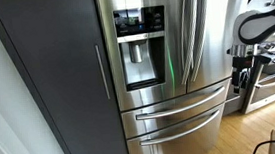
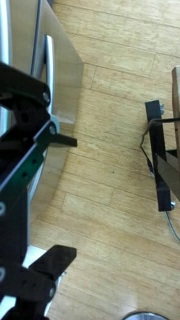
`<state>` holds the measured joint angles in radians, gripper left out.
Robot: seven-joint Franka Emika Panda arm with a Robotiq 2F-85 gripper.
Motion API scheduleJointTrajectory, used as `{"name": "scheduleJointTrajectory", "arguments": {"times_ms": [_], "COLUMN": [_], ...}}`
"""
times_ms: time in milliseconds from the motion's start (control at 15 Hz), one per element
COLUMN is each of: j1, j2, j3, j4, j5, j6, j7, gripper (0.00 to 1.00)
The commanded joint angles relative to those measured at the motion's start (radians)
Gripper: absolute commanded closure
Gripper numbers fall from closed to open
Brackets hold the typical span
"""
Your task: Open the top left fridge door
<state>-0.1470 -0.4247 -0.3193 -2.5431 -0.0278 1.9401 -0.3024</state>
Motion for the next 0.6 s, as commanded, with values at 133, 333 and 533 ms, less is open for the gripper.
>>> {"name": "scheduleJointTrajectory", "arguments": {"times_ms": [133, 333, 533], "j1": [-0.018, -0.009, 0.004], "j2": [0.003, 0.003, -0.027], "j3": [0.017, 0.036, 0.153], "j4": [0.002, 0.015, 0.057], "j5": [0.007, 0.031, 0.028], "j6": [-0.003, -0.018, -0.024], "j7": [-0.006, 0.038, 0.264], "gripper": [0.00, 0.00, 0.00]}}
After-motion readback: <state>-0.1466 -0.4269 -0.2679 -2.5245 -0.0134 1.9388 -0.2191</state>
